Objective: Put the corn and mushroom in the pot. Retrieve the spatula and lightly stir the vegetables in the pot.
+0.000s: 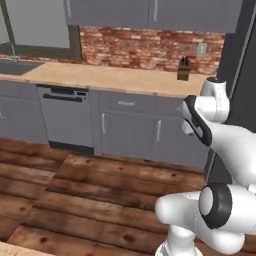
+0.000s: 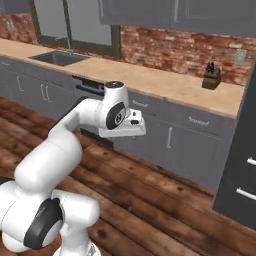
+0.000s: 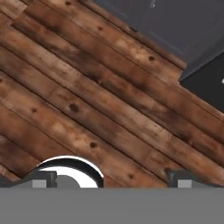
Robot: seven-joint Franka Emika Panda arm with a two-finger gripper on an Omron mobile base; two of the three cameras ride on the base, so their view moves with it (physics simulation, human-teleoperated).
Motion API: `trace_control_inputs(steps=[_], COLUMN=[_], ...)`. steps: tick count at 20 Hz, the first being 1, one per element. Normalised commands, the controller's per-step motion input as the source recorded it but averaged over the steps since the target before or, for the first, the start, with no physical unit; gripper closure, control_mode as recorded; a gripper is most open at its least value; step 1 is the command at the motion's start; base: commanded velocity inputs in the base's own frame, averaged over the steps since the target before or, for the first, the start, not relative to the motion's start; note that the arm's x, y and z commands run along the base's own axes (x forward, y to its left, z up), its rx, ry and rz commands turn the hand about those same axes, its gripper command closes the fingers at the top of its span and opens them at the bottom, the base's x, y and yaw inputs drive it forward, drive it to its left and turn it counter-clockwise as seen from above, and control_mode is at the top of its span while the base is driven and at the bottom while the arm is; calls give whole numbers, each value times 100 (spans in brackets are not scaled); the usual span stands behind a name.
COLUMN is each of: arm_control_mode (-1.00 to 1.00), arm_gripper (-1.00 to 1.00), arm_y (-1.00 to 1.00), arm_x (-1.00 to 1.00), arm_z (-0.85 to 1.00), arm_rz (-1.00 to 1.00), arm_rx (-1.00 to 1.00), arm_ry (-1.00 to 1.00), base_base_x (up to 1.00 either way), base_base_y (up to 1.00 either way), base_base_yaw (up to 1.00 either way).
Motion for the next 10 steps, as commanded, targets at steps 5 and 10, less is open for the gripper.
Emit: trace_control_inputs(steps=[5, 10], arm_control_mode=[100, 100], arm_gripper=[-100, -100], arm_y=[0, 0], arm_x=[0, 0], arm_z=[0, 0], arm_rz=[0, 0], arm_rx=[0, 0], arm_ry=[0, 0], base_base_x=[22, 27], base_base_y=[0, -4], base_base_yaw=[93, 78])
